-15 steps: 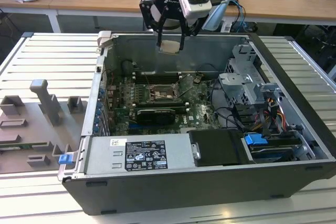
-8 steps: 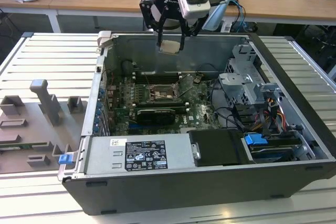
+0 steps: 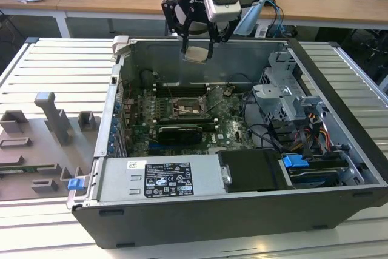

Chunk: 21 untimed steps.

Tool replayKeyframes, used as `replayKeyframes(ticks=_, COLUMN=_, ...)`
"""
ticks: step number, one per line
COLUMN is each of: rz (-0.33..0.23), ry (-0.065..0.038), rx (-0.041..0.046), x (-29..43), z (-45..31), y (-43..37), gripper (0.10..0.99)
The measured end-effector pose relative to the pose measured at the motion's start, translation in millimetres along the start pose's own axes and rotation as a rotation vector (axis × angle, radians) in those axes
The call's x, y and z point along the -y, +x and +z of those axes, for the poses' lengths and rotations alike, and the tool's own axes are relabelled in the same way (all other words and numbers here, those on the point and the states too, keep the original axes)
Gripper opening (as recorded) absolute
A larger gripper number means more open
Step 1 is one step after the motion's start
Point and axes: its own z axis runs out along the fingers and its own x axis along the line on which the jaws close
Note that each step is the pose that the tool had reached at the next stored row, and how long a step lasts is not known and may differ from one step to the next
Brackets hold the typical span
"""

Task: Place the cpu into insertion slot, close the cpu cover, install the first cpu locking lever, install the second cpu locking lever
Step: 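Place the cpu into insertion slot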

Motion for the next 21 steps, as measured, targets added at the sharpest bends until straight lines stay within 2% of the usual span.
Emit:
replayKeyframes(ticks=11, rz=0.042, ry=-0.001, rx=0.0037, x=0.0, z=0.1, y=0.0, gripper=0.537)
replayKeyframes(ticks=21, rz=0.152, ry=-0.003, rx=0.0136, x=0.1, z=0.9, y=0.0, gripper=0.537)
